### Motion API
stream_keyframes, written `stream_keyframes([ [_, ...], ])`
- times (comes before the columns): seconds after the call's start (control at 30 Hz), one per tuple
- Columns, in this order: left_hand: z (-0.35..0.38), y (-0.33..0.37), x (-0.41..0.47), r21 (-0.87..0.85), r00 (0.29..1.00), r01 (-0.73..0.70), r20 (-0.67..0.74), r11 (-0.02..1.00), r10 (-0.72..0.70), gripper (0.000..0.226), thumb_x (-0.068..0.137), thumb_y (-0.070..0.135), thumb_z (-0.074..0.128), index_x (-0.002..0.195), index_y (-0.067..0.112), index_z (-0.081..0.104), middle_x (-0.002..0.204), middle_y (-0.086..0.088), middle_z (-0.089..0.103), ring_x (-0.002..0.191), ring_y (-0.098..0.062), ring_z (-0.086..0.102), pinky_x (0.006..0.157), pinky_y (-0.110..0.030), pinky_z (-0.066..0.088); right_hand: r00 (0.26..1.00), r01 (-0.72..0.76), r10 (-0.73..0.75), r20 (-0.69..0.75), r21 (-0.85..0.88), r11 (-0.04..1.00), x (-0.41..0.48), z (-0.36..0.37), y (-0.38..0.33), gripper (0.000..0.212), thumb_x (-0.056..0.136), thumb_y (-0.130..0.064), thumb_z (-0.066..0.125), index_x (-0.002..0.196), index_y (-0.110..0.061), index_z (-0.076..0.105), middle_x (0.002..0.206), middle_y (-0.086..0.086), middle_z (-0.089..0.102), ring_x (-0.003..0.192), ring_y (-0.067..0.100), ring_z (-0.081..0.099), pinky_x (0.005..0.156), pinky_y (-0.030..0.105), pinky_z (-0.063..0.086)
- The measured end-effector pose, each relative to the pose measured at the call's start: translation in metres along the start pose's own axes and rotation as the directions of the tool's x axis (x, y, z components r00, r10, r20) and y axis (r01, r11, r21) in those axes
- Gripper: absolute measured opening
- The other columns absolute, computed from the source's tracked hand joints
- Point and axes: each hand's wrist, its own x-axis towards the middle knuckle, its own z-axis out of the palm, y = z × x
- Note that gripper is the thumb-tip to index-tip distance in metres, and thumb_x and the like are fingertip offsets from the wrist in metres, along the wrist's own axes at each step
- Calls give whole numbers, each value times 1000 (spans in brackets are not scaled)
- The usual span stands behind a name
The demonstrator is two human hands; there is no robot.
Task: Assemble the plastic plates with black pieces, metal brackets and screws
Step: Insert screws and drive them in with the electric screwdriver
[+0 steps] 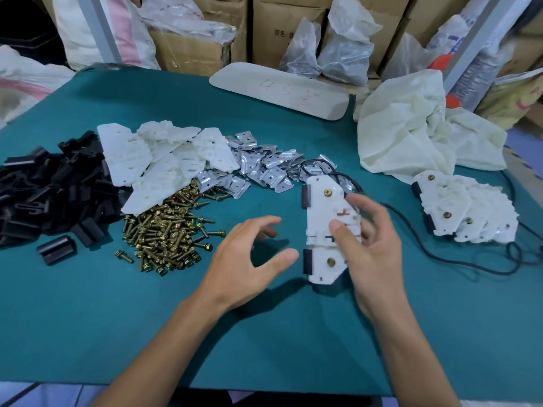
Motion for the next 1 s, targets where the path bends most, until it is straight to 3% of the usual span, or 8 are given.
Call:
stream_keyframes([
  [0.2,2,-3,2,27,1000,-7,7,1000,6,50,81,69,57,120,39,62,107,23,64,108,-4,57,89,-22,44,973,21,-68,-221,-212,977,55,-64,-23,36,89,-31,74,121,-39,59,99,4,76,67,9,67,62,28,53],
  [0.3,2,-4,2,21,1000,-12,14,1000,12,47,81,68,57,115,37,66,103,21,65,106,-6,59,88,-22,45,951,-27,-113,-286,-444,895,89,-95,-22,36,93,-34,70,127,-33,59,120,10,67,98,18,64,76,17,51],
  [0.37,2,-4,2,17,1000,-14,12,1000,14,44,82,67,58,112,36,67,101,22,66,104,-7,60,87,-20,45,949,-68,-131,-288,-591,804,109,-111,-17,39,97,-29,66,134,-23,58,125,11,64,109,17,57,64,0,38],
  [0.47,2,-3,2,12,1000,-21,10,1000,21,37,83,60,62,109,34,68,99,21,67,101,-7,61,87,-21,46,963,-125,-100,-250,-743,658,126,-125,-6,41,100,-24,62,139,-13,58,121,20,68,84,19,58,68,15,34],
  [0.6,1,-3,2,3,1000,-17,18,1000,17,30,84,54,65,105,32,69,97,19,67,99,-8,62,86,-24,48,984,-126,-43,-174,-840,527,134,-134,8,43,101,-22,61,141,-8,58,136,22,63,124,39,57,104,39,40],
  [0.8,1,-1,3,-13,999,-19,30,1000,19,26,87,54,70,103,33,70,97,21,67,99,-8,63,82,-14,44,971,-73,-201,-131,-960,272,129,-145,17,47,92,-24,73,135,-8,64,138,25,54,128,48,44,109,44,26],
  [0.87,1,-1,2,-17,999,-14,38,1000,15,30,84,57,66,102,34,70,98,21,67,99,-8,62,82,-12,43,979,-105,-139,-148,-955,279,124,-143,16,54,92,-28,73,142,-14,58,146,21,48,132,46,40,111,46,26],
  [1.0,0,-1,2,-19,999,-16,41,1000,17,29,82,56,63,101,35,70,98,22,68,99,-7,63,83,-13,44,974,-35,-182,-136,-880,474,100,-125,-1,54,96,-32,67,145,-16,53,146,17,48,136,38,40,114,40,26],
])
